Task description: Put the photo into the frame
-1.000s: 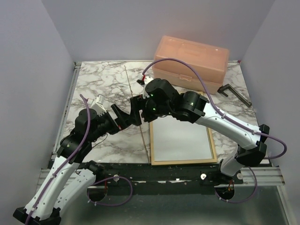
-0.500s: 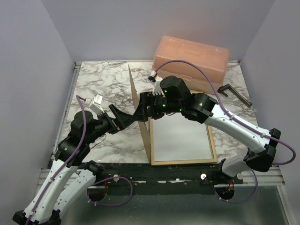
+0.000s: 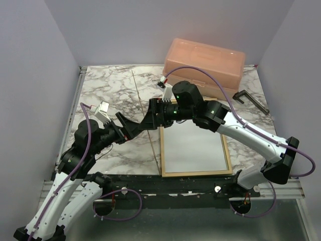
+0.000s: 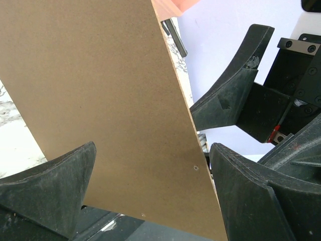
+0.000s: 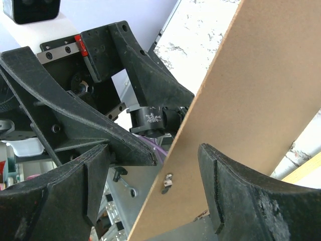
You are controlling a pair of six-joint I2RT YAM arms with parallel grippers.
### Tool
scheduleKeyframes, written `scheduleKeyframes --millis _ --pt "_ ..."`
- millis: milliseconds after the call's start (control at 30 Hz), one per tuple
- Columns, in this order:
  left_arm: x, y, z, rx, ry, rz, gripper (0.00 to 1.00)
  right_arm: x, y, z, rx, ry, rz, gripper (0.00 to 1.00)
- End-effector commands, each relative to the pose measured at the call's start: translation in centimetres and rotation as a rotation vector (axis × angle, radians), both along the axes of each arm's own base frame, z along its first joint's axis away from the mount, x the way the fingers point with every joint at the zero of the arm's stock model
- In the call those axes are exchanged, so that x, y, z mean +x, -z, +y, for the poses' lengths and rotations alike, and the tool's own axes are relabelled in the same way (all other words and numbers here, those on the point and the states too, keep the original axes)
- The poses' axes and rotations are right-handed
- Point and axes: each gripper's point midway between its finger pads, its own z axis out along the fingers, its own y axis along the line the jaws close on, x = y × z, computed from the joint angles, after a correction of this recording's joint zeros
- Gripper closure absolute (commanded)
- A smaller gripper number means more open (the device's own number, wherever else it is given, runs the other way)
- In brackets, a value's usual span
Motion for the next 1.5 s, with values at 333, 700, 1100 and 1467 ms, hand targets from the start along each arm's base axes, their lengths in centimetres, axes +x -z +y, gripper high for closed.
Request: scheduleKeyframes --millis 333,700,1100,1467 --pt "-0.3 -0.3 0.8 0.061 -0.016 0.021 0.06 0.5 0.5 -1.3 0.015 0.024 0.026 0.22" --pt "-0.8 1.6 3.9 0.246 -0.117 0.135 0.24 1.9 2.6 -2.5 -0.040 0.084 0.032 0.22" --pt "-0.4 4.3 5.0 0.352 -0.160 0.224 0.65 2.6 4.2 -3.2 -0.078 0.117 0.037 0.22" --pt "-0.5 4.3 5.8 0.370 -0.194 0.227 0.95 4.3 8.4 -5.2 -0.209 0.191 0.045 0.22"
